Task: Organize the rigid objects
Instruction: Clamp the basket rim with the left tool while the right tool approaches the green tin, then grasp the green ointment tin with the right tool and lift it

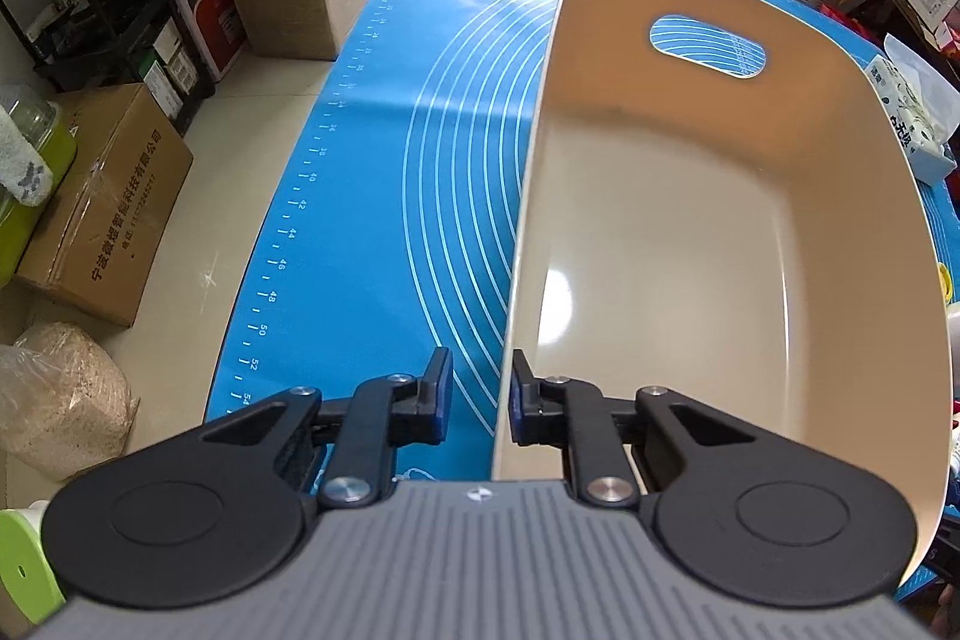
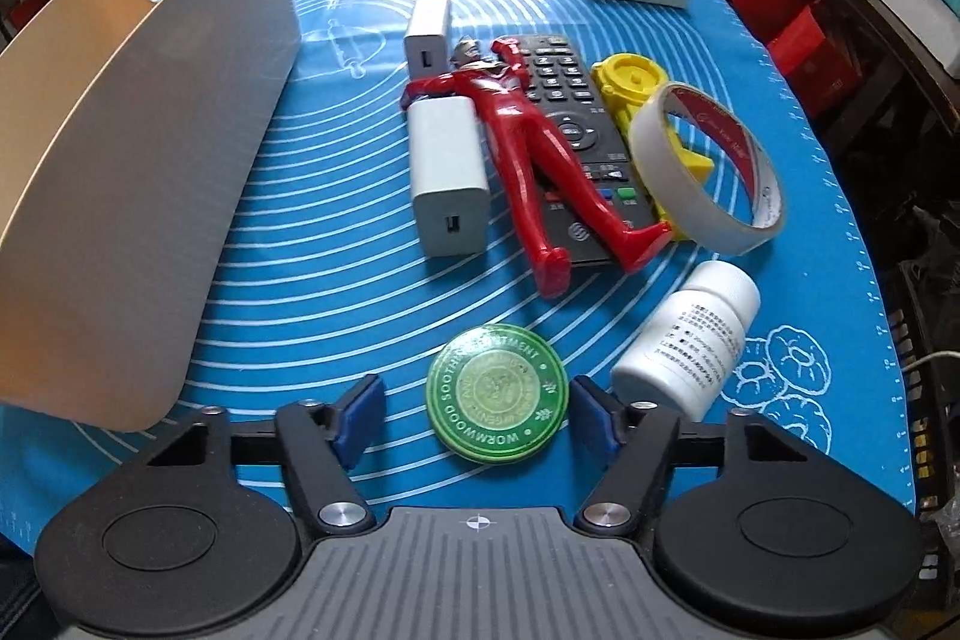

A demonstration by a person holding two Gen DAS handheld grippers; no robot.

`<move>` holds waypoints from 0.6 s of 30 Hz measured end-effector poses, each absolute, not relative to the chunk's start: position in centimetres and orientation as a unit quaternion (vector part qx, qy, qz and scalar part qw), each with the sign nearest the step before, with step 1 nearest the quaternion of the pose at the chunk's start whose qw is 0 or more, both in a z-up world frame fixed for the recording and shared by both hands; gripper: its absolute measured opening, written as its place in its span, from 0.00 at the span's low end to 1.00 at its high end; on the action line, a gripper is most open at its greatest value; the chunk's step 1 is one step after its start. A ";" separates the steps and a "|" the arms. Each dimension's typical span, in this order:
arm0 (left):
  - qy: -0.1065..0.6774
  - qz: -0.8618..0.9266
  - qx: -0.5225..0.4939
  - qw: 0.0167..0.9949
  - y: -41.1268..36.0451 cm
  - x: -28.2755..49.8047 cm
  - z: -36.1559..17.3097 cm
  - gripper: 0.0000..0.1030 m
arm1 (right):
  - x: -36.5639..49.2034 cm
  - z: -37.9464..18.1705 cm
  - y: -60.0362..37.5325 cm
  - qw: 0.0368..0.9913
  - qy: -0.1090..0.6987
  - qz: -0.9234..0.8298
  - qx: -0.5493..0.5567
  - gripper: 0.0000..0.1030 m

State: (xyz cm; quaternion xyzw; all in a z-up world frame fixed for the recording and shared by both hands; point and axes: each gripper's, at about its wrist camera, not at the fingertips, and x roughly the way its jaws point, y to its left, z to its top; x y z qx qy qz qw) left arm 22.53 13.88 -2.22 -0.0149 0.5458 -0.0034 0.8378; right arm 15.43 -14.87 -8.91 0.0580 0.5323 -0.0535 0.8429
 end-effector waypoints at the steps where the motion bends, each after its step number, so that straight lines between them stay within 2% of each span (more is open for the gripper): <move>1: 0.546 -0.003 -0.014 0.838 13.9 22.5 -2.2 0.20 | 15.4 -8.9 -15.0 0.843 0.531 -0.057 0.058 0.59; 4: 0.546 -0.001 -0.013 0.838 13.9 22.6 -2.3 0.20 | 15.3 -8.8 -15.1 0.844 0.531 -0.061 0.055 0.53; 18: 0.545 -0.001 -0.012 0.838 13.7 22.4 -2.4 0.18 | 14.1 -6.4 -14.6 0.864 0.497 -0.062 0.047 0.53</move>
